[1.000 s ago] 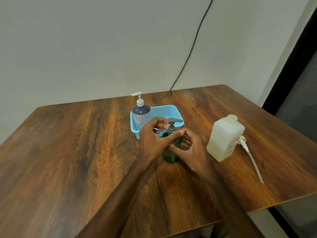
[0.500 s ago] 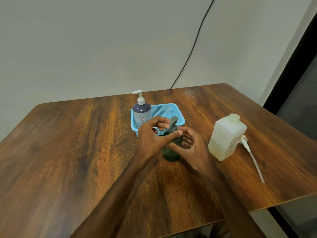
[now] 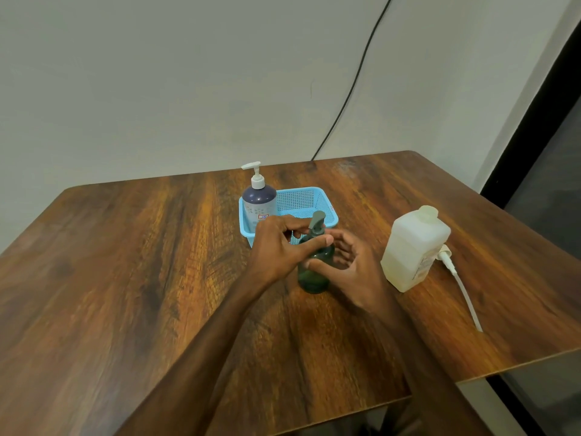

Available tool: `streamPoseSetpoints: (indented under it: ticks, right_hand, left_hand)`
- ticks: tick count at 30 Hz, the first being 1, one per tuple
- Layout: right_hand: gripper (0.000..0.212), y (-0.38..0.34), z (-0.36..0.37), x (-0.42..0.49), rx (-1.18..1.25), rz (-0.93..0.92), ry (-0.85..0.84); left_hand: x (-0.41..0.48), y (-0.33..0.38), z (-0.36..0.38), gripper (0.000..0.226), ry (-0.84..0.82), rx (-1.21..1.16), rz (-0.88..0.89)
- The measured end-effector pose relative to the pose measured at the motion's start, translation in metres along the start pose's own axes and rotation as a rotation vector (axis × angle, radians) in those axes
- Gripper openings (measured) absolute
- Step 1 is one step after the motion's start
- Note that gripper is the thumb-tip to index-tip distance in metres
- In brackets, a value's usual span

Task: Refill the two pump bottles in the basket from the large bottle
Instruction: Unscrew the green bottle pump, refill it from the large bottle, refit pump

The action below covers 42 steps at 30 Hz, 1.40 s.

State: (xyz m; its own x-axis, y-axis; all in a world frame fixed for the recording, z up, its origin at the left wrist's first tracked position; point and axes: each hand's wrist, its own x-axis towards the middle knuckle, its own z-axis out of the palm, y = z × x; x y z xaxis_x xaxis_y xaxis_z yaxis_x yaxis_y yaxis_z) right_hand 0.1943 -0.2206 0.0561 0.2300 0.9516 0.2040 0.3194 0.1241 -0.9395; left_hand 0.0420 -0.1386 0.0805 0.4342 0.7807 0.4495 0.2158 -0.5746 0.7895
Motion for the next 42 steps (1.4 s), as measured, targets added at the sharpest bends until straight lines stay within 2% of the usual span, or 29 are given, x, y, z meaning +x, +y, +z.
streamPoseSetpoints:
  ticks: [7, 11, 14, 17, 20, 25, 28, 32, 37, 42]
  right_hand:
    - [0.071, -0.004, -0.005, 0.004, 0.012, 0.025, -0.046]
    - [0.067, -0.006, -0.005, 0.003, 0.031, 0.035, -0.04]
    - [0.07, -0.005, -0.004, -0.003, 0.052, 0.056, -0.05]
    - [0.09, -0.002, 0.003, -0.011, -0.134, 0.062, -0.02]
    - [0.085, 0.0, 0.009, -0.007, -0.195, 0.02, 0.078]
    - [0.08, -0.023, 0.002, 0.021, -0.245, -0.053, 0.135]
    - [0.072, -0.043, -0.004, 0.046, -0.236, -0.109, 0.226]
    - [0.069, -0.053, -0.001, 0.092, -0.273, -0.141, 0.313]
    - [0.068, -0.027, 0.017, 0.139, -0.327, -0.046, 0.319]
    - [0.072, 0.008, 0.035, 0.154, -0.391, 0.061, 0.321]
  left_hand:
    - [0.025, -0.006, -0.019, 0.022, -0.316, -0.056, 0.017]
    - [0.034, -0.004, -0.023, 0.017, -0.412, -0.065, 0.03]
    - [0.023, -0.004, -0.016, 0.02, -0.308, -0.056, 0.039]
    - [0.01, -0.007, -0.009, 0.027, -0.174, 0.076, 0.111]
    - [0.003, -0.007, -0.014, 0.035, -0.136, 0.105, 0.082]
    - [0.002, -0.023, -0.036, 0.045, -0.032, 0.065, -0.042]
    - [0.0, -0.032, -0.038, 0.05, -0.019, 0.097, -0.053]
    - [0.007, -0.046, -0.033, 0.035, -0.062, 0.323, -0.034]
    - [0.013, -0.059, -0.025, 0.034, -0.151, 0.54, -0.035]
    - [0.013, -0.063, -0.022, 0.032, -0.139, 0.592, -0.014]
